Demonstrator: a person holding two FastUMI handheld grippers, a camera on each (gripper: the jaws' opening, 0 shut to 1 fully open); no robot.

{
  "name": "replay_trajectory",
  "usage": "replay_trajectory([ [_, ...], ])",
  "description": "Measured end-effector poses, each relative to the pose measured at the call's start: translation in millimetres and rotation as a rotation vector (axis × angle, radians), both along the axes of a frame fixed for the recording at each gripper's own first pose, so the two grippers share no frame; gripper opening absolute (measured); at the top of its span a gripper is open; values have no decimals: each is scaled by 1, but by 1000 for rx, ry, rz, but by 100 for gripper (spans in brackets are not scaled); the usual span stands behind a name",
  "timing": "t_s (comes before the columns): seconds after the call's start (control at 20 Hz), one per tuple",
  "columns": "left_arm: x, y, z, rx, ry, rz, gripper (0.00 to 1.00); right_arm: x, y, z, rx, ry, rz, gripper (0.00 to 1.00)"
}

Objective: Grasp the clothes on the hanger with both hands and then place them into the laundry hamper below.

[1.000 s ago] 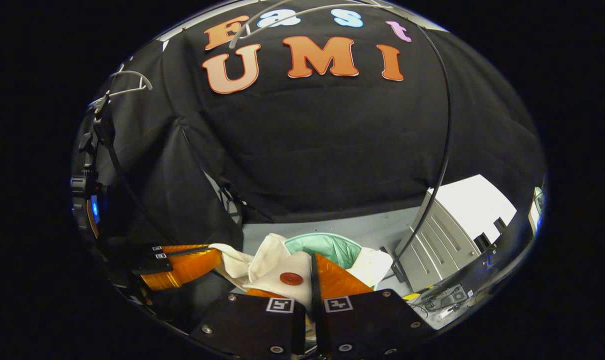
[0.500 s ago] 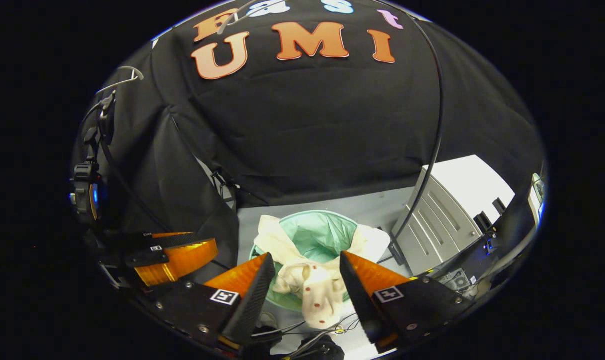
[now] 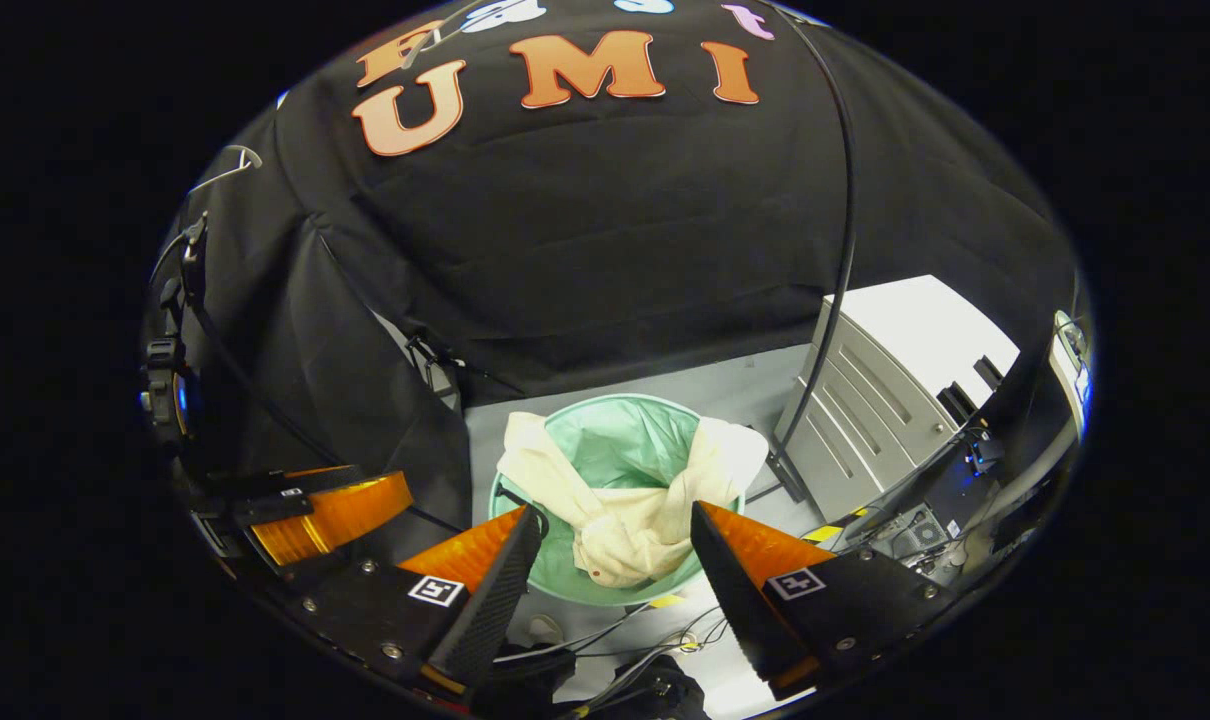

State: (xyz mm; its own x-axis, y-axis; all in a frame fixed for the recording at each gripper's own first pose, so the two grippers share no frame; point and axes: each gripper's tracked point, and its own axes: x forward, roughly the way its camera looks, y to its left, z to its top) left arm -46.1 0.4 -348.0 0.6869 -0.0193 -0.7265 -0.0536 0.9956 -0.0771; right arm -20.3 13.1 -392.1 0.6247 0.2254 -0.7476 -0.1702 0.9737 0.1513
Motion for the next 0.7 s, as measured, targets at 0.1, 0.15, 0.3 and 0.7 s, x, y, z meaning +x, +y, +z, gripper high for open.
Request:
replay_trajectory([
  [0.1,1,4,13,22,-36,8,95,-2,1,8,17,-12,-24,95],
  [0.15,2,6,24,29,-61,9,100,-2,0,16,20,-28,-29,95],
  [0.3,5,3,53,33,-124,14,98,-1,-3,38,15,-72,-23,95],
  [0.7,26,-13,156,-35,-347,31,98,14,-10,134,49,-231,-43,95],
])
